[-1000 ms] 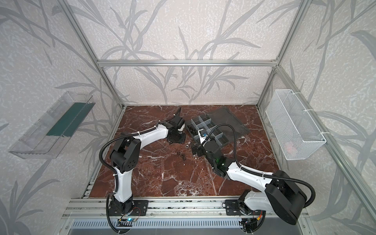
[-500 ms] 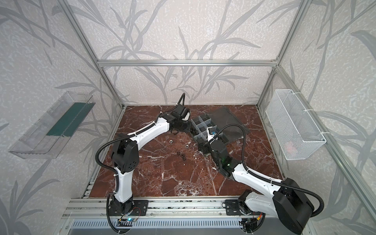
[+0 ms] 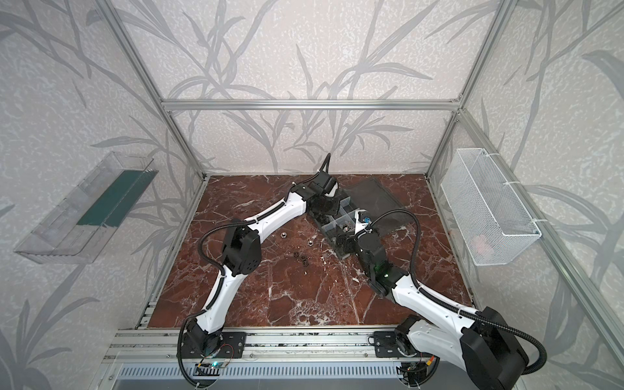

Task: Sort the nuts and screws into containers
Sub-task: 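Lift the black hex nut with the left gripper and carry it over the box, then open the left gripper over the black-nut compartment to drop the nut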

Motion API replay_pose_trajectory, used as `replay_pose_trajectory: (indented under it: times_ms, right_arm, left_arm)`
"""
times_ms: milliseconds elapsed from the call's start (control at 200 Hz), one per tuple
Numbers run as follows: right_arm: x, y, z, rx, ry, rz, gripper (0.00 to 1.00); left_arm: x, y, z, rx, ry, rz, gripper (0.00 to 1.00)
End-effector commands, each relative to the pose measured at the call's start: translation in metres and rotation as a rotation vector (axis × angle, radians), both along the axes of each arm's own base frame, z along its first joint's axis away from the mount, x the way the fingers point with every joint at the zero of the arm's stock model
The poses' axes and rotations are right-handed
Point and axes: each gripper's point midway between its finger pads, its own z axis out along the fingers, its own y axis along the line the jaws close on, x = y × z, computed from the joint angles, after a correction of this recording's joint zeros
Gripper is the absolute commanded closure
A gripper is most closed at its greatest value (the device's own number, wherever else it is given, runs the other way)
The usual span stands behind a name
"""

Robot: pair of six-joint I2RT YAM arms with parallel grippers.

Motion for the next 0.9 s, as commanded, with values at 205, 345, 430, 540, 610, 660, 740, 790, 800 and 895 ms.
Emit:
replay_pose_trajectory:
  times_ms: [205, 345, 430, 540, 610, 660, 740, 790, 800, 895]
  right_arm:
    - [-0.003, -0.012, 0.002, 0.038, -0.006, -0.041, 0.00]
    - [-0.003, -0.012, 0.002, 0.041, -0.006, -0.040, 0.01]
    - [-0.003, -0.012, 0.002, 0.043, -0.007, -0.038, 0.00]
    - [-0.003, -0.012, 0.002, 0.041, -0.006, -0.039, 0.01]
    - [-0.003, -0.012, 0.002, 0.041, -0.005, -0.037, 0.01]
    - [-0.003, -0.011, 0.002, 0.043, -0.005, -0.036, 0.01]
    - [-0.003, -0.011, 0.001, 0.044, -0.003, -0.036, 0.00]
    - [-0.003, -0.011, 0.001, 0.044, -0.003, -0.036, 0.00]
    - [-0.003, -0.011, 0.001, 0.044, -0.004, -0.036, 0.00]
    - [-0.002, -0.011, 0.001, 0.044, -0.003, -0.037, 0.00]
  left_arm:
    - [0.001, -0.010, -0.024, 0.006, 0.032, 0.022, 0.88]
    - [0.001, -0.006, -0.034, 0.033, 0.041, 0.027, 0.85]
    - [0.000, -0.005, -0.037, 0.041, 0.046, 0.023, 0.81]
    - [-0.001, -0.002, -0.039, 0.060, 0.050, 0.022, 0.77]
    - [-0.002, -0.001, -0.038, 0.064, 0.048, 0.020, 0.75]
    - [-0.002, 0.000, -0.038, 0.066, 0.048, 0.020, 0.73]
    - [-0.002, 0.000, -0.033, 0.062, 0.041, 0.022, 0.68]
    - [-0.002, 0.000, -0.031, 0.058, 0.040, 0.022, 0.66]
    - [-0.001, 0.000, -0.031, 0.058, 0.039, 0.022, 0.66]
    - [0.000, -0.001, -0.026, 0.050, 0.027, 0.026, 0.62]
